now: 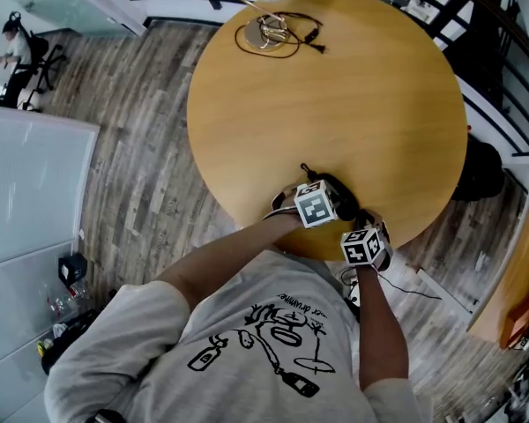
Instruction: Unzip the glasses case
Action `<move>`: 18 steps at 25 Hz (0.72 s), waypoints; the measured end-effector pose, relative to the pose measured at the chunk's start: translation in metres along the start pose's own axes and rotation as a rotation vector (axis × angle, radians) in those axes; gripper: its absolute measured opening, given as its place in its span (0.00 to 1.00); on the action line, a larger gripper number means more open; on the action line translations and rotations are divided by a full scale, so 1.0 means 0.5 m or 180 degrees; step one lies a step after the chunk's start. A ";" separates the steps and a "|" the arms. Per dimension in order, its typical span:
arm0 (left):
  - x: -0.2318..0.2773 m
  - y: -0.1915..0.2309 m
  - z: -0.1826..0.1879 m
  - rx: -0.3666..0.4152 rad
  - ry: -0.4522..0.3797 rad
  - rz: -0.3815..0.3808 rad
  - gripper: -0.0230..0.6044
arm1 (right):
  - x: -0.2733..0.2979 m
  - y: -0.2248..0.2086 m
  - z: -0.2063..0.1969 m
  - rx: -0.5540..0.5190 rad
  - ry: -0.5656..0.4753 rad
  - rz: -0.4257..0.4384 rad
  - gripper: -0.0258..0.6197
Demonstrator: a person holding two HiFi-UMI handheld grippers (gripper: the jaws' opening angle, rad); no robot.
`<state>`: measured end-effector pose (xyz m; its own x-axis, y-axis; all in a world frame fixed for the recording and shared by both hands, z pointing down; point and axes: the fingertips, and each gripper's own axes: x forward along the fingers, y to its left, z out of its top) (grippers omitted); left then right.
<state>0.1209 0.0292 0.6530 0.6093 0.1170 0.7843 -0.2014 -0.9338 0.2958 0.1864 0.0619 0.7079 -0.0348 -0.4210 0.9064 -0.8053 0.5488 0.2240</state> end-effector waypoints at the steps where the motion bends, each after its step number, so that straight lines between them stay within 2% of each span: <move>1: 0.000 -0.001 0.000 -0.0002 0.0004 -0.0001 0.05 | 0.000 -0.001 0.000 -0.0029 -0.0007 -0.0002 0.07; 10: 0.000 0.000 0.000 -0.0005 0.0009 -0.0009 0.05 | 0.002 -0.009 0.012 -0.0488 -0.0038 -0.0029 0.07; 18: 0.000 -0.001 -0.001 -0.0018 0.0004 -0.0022 0.05 | 0.007 -0.013 0.021 -0.0756 -0.0081 0.0047 0.07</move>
<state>0.1205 0.0297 0.6531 0.6097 0.1239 0.7829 -0.2014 -0.9311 0.3042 0.1854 0.0494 0.7061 -0.0629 -0.4282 0.9015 -0.6428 0.7083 0.2916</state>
